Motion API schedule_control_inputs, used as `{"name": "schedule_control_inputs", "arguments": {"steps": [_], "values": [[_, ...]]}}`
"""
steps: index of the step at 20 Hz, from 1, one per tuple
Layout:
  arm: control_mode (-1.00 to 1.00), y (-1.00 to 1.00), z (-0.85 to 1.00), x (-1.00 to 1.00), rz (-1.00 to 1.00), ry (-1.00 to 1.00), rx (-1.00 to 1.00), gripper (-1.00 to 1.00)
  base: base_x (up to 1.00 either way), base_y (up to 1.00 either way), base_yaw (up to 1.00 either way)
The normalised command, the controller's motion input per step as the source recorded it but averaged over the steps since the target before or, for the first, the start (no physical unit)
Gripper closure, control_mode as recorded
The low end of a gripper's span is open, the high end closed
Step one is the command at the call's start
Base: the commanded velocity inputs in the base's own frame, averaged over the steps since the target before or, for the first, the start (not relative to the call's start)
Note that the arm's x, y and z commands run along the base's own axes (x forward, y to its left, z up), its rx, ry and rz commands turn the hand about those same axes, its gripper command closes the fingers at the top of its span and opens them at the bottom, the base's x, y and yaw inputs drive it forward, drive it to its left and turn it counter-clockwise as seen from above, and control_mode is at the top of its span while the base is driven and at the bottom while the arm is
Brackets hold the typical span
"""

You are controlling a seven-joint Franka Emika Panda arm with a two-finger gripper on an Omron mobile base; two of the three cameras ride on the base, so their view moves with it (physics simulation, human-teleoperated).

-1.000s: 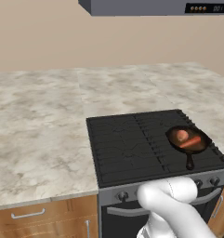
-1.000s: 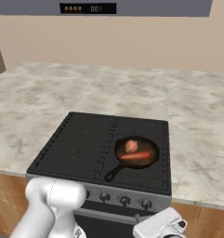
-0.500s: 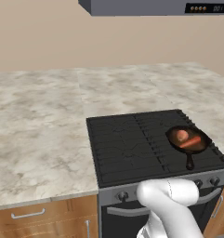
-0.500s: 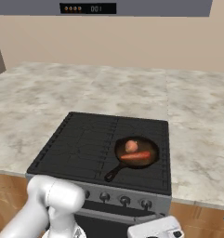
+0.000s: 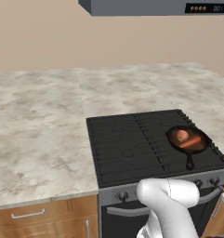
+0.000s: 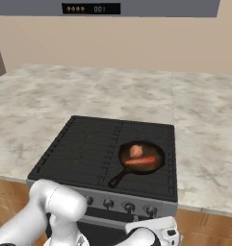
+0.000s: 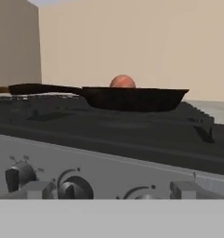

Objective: Put the onion and carrot in the pan. Then turn on the front right burner and set the heat to medium.

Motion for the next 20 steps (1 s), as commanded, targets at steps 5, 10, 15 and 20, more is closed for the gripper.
{"name": "schedule_control_inputs", "arguments": {"steps": [5,10,15,20], "values": [[-1.00,0.00,-0.18,0.11,-0.02,0.00,-0.05,-1.00,0.00,0.00,0.00],[-1.00,0.00,-0.23,0.01,-0.01,0.00,-0.04,-1.00,0.00,0.00,0.00],[-1.00,0.00,-0.11,0.05,-0.01,0.00,-0.01,-1.00,0.00,0.00,0.00],[-1.00,-0.02,-0.03,0.04,0.00,-0.01,0.00,-1.00,0.00,0.00,0.00]]}}
